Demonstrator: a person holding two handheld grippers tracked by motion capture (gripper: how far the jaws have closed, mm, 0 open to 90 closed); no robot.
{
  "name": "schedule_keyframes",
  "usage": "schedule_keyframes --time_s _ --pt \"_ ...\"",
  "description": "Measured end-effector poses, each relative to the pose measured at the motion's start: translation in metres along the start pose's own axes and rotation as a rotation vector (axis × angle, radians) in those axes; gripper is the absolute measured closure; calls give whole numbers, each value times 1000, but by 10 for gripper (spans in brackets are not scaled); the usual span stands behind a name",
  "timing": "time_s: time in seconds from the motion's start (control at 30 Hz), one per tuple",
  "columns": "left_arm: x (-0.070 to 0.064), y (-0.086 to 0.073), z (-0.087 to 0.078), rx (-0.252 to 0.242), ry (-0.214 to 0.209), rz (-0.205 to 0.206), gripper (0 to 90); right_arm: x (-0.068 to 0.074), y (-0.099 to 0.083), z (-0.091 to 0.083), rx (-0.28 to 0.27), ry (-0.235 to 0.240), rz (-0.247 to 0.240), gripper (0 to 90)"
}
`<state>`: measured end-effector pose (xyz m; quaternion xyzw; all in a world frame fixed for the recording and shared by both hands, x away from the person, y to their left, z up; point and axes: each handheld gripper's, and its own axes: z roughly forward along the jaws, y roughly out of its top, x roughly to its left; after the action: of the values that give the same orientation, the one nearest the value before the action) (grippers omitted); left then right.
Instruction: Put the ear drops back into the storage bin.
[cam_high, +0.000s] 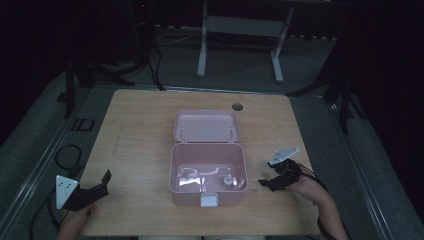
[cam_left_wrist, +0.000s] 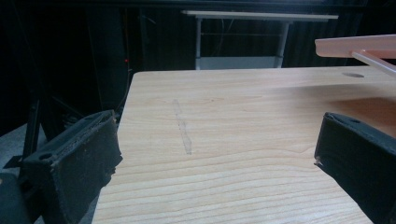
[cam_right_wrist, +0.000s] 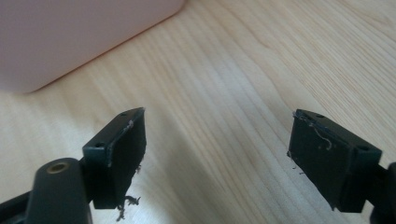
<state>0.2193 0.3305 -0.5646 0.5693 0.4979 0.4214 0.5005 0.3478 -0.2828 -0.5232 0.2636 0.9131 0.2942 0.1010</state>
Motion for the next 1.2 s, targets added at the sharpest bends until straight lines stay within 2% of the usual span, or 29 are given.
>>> schedule_keyframes --time_s 0.23,0.4,0.43,0.47,0.53,0.6,0.63,0.7,0.73,0.77,0.83,0.87,1.03,1.2 --pt "0 0 0 0 0 0 4 -2 -20 0 -103 -79 66 165" --pt "0 0 0 0 1 1 4 -2 -31 -2 -166 -140 118 153" --pt "0 0 0 0 1 1 4 -2 -31 -2 -166 -140 118 153" --pt "0 0 0 -1 2 2 4 -2 -35 -1 -188 -183 142 154" --pt "0 0 0 -1 2 1 4 -2 -37 -1 -206 -236 163 150" --pt "0 0 0 -1 2 1 4 -1 -39 0 -214 -271 179 146" --pt "0 0 0 -1 2 1 4 -1 -39 0 -214 -271 179 146" --pt "0 0 0 -1 1 0 4 0 -40 1 -213 -337 214 135" --pt "0 0 0 -2 1 0 4 0 -40 1 -213 -337 214 135" --pt "0 0 0 -2 1 1 4 1 -41 1 -228 -378 233 135" --pt "0 0 0 -2 1 0 4 1 -41 1 -228 -378 233 135" --pt "0 0 0 -2 1 0 4 1 -43 0 -256 -430 267 135" --pt "0 0 0 -2 1 1 4 0 -47 -2 -309 -505 327 133" --pt "0 0 0 -1 0 1 4 1 -54 -7 -418 -585 390 133"
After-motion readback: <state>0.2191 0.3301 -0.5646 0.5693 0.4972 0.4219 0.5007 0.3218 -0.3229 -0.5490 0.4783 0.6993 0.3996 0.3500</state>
